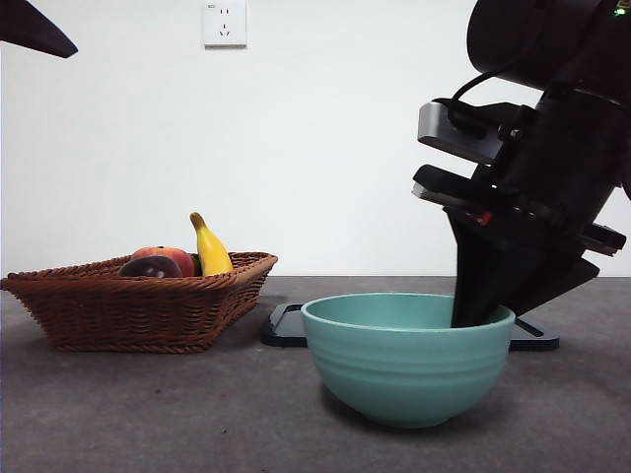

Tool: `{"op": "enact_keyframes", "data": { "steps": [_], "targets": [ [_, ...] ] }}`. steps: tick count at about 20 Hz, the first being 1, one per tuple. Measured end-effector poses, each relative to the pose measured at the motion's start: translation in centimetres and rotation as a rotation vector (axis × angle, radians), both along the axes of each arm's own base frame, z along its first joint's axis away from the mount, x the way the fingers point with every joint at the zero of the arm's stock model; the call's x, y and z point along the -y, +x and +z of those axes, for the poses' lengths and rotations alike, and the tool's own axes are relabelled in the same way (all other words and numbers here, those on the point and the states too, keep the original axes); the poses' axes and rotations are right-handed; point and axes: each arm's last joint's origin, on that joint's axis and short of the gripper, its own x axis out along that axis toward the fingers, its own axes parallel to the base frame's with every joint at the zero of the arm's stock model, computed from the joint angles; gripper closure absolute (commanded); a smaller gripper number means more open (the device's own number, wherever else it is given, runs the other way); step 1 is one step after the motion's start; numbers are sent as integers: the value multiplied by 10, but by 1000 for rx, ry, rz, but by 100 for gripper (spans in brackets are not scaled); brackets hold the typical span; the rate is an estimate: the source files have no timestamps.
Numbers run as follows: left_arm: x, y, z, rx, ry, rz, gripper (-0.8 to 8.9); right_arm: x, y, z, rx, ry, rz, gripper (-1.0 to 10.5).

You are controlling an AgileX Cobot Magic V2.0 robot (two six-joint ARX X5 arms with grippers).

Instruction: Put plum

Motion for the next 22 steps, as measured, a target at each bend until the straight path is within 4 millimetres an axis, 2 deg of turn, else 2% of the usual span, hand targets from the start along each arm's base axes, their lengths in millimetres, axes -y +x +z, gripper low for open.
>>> {"op": "enact_keyframes", "data": {
  "steps": [2, 7, 9, 14, 18, 22],
  "targets": [
    [0, 0, 0, 0, 0, 0, 411, 0, 0, 0, 0, 1, -1, 723],
    [0, 0, 0, 0, 0, 0, 411, 1, -2, 6, 15, 16, -8, 723],
    [0, 0, 0, 0, 0, 0, 411, 5, -6, 21, 55, 45, -15, 723],
    [0, 0, 0, 0, 0, 0, 411, 19, -26, 79, 177, 142, -20, 723],
    [0, 0, 0, -1, 0, 0, 411, 34, -54, 102, 186, 246, 50, 723],
    [0, 0, 0, -1, 0, 0, 411, 49, -81, 112, 141, 292, 103, 723]
  ]
}}
